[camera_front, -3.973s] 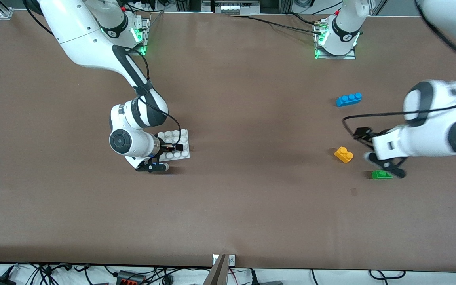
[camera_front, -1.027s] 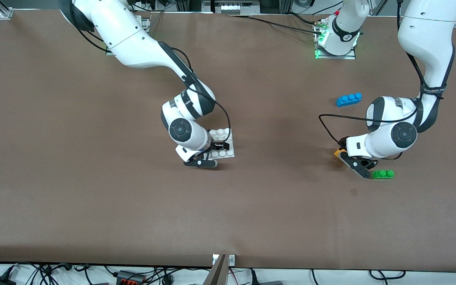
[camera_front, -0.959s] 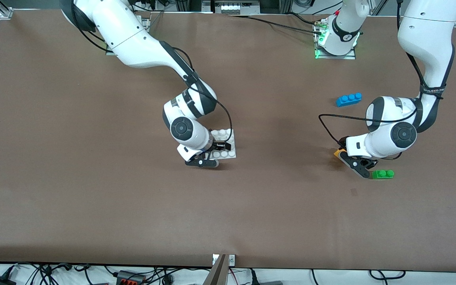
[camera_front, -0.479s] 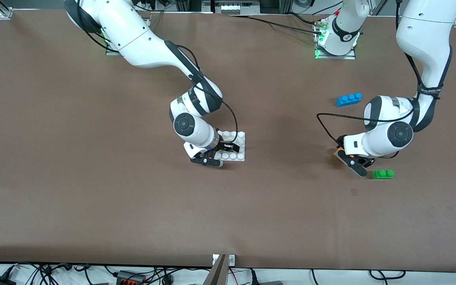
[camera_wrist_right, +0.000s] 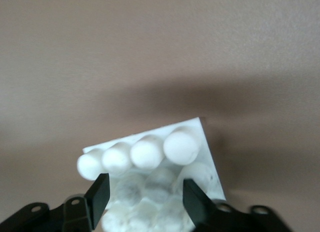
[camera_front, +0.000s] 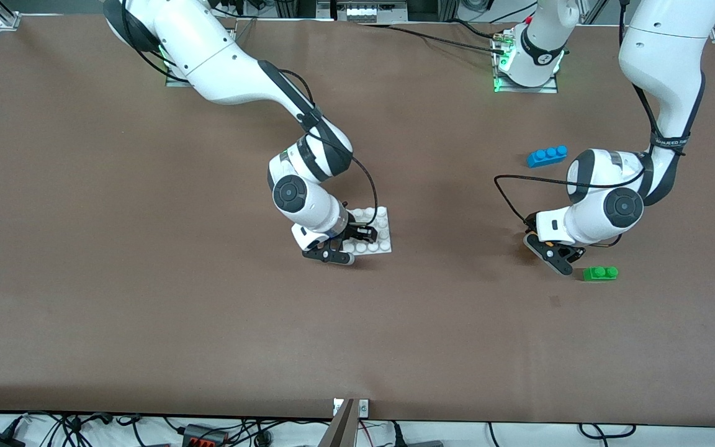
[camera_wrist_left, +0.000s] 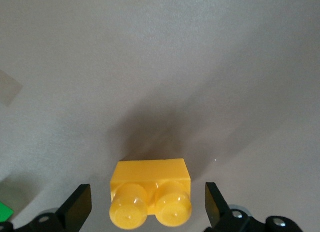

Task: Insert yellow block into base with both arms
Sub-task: 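Release the base plate and withdraw the right gripper while lifting the yellow brick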

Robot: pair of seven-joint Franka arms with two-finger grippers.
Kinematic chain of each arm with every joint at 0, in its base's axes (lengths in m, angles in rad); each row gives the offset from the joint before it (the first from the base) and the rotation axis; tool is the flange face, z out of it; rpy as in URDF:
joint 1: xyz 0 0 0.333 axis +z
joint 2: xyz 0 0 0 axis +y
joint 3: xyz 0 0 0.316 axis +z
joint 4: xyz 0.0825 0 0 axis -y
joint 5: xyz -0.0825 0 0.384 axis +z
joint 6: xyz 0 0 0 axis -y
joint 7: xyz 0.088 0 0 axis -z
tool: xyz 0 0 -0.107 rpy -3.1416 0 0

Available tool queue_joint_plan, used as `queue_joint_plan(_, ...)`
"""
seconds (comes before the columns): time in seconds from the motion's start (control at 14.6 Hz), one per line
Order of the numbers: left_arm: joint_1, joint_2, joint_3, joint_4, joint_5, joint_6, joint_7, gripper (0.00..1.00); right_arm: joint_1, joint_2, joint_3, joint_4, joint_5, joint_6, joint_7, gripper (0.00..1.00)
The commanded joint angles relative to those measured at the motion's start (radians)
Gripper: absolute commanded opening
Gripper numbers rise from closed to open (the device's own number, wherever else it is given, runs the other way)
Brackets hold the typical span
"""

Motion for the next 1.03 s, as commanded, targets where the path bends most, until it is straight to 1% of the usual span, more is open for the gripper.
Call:
queue_joint_plan(0.0,0.006,0.002,-0.007,-0.015,0.003,0.030,-0.008,1.00,-0.022,-0.071,-0.005,0.003,-0.002,-0.119,0.002,0.70)
queue_joint_plan(0.14,0.006,0.003,-0.007,-0.015,0.003,0.031,-0.008,1.00,-0.075,-0.108,-0.005,-0.001,-0.009,-0.156,-0.003,0.84)
queue_joint_plan(0.27,0.007,0.005,-0.007,-0.015,0.003,0.031,-0.008,1.00,-0.127,-0.135,-0.005,-0.001,-0.056,-0.208,-0.006,0.85)
queue_joint_plan(0.41,0.007,0.003,-0.007,-0.027,0.003,0.031,-0.008,1.00,-0.180,-0.175,-0.005,-0.001,-0.153,-0.299,-0.059,0.86)
queue_joint_plan(0.55,0.007,0.003,-0.007,-0.027,0.003,0.033,-0.007,1.00,-0.238,-0.204,-0.005,-0.001,-0.224,-0.404,-0.211,0.86)
queue_joint_plan(0.62,0.007,0.003,-0.007,-0.027,0.003,0.033,-0.008,1.00,-0.270,-0.226,-0.005,-0.003,-0.233,-0.458,-0.294,0.86)
queue_joint_plan(0.68,0.007,0.003,-0.007,-0.027,0.003,0.033,-0.007,0.98,-0.310,-0.244,-0.005,-0.003,-0.235,-0.522,-0.378,0.86)
queue_joint_plan(0.75,0.007,0.005,-0.007,-0.027,0.003,0.034,-0.008,0.93,-0.354,-0.260,-0.005,-0.003,-0.236,-0.566,-0.443,0.86)
queue_joint_plan(0.96,0.007,0.003,-0.007,-0.024,0.003,0.030,-0.008,0.80,-0.457,-0.333,-0.008,-0.006,-0.248,-0.644,-0.618,0.86)
